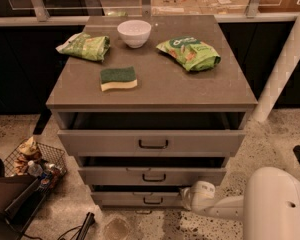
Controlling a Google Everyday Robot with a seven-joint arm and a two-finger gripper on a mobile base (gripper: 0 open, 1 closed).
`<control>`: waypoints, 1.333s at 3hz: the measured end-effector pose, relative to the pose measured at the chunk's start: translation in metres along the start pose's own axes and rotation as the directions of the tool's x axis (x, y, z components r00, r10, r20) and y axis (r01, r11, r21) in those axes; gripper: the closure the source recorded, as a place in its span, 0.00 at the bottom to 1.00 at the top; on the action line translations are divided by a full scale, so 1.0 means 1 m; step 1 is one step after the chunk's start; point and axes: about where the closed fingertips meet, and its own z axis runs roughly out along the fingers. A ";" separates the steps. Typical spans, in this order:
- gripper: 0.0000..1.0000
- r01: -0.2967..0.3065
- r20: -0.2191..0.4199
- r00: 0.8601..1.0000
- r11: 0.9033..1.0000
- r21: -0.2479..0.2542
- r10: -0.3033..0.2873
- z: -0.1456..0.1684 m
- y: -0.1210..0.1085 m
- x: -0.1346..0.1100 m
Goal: Open bottom drawer
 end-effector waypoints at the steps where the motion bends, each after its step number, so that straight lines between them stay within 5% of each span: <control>1: 1.00 0.000 0.001 1.000 1.000 -0.001 0.000 0.001 0.001 -0.001; 4: 1.00 0.017 -0.018 1.000 0.999 -0.047 -0.018 -0.001 0.015 -0.001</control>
Offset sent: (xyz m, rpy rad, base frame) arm -0.0006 0.0005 -0.0008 0.0004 0.0012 0.0005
